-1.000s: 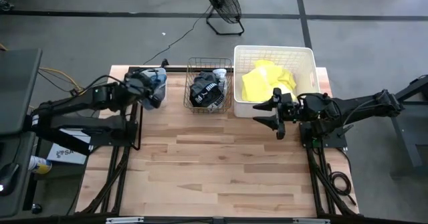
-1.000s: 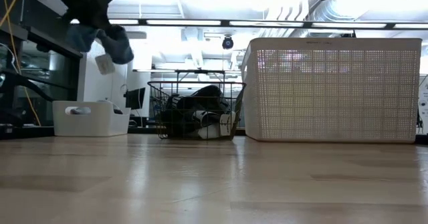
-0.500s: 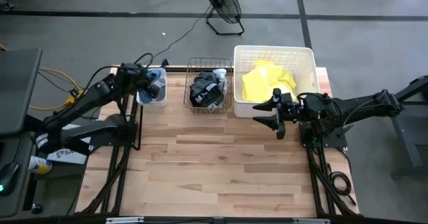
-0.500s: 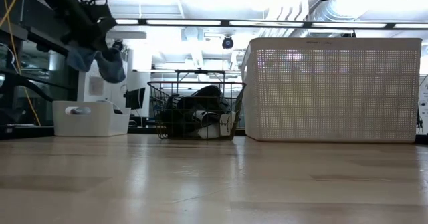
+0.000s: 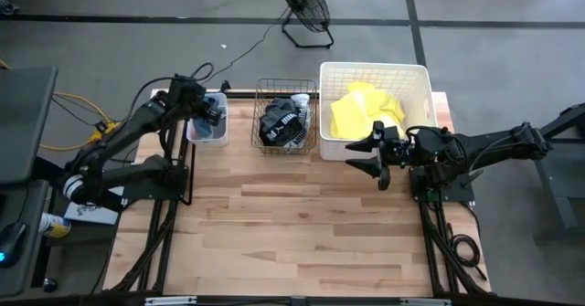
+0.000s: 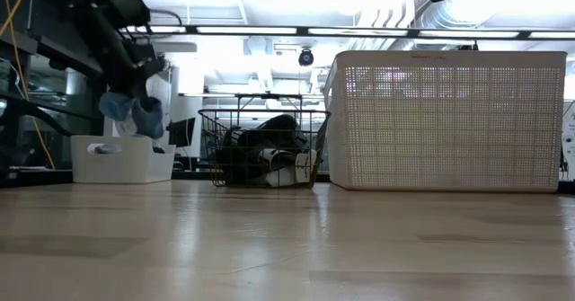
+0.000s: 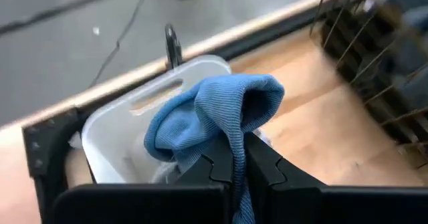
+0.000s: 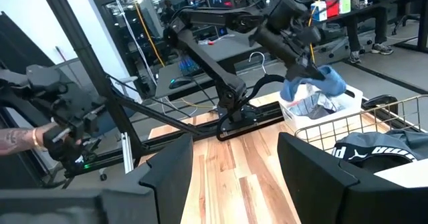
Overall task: Pick & Place Cloths
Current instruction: Put the blue sock into the left white bin
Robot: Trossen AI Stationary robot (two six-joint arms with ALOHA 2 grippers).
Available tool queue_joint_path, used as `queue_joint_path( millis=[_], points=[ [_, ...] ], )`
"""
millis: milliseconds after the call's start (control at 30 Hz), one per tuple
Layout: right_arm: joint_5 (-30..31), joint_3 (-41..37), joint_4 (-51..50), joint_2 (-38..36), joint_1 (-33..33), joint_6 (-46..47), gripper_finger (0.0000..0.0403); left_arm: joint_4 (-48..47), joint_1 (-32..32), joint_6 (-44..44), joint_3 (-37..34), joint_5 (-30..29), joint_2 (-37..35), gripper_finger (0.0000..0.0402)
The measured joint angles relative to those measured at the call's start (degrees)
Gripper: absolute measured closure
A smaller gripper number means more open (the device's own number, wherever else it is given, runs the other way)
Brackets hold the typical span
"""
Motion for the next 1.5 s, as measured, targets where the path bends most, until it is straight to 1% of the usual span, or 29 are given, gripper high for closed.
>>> queue_joint_path(
  millis=[167, 567, 1067, 1167, 1333, 1400, 1500],
  points=[
    [0.5, 0.0, 0.0, 0.0, 0.0, 0.0, 0.0192, 0.7, 0.1, -0.6, 0.1, -0.4, 5.2, 0.0398],
    [0.6, 0.0, 0.0, 0.0, 0.0, 0.0, 0.0192, 1.5, 0.1, -6.1, 0.0, -3.1, 17.0, 0.0398],
    [0.6, 0.0, 0.0, 0.0, 0.0, 0.0, 0.0192, 2.7, 0.1, -6.1, 0.1, -3.1, 28.6, 0.0398],
    [0.6, 0.0, 0.0, 0.0, 0.0, 0.0, 0.0192, 3.0, -0.1, -6.1, 0.1, -4.1, 29.0, 0.0398],
    [0.6, 0.0, 0.0, 0.0, 0.0, 0.0, 0.0192, 3.3, 0.1, -6.1, 0.1, -3.4, 28.8, 0.0396],
    [0.6, 0.0, 0.0, 0.0, 0.0, 0.0, 0.0192, 3.4, 0.1, -6.1, 0.1, -3.1, 28.7, 0.0382],
    [0.6, 0.0, -0.2, 0.0, 0.0, 0.0, 0.0192, 3.4, 0.1, -6.5, 0.1, -3.0, 28.7, 0.0346]
  ],
)
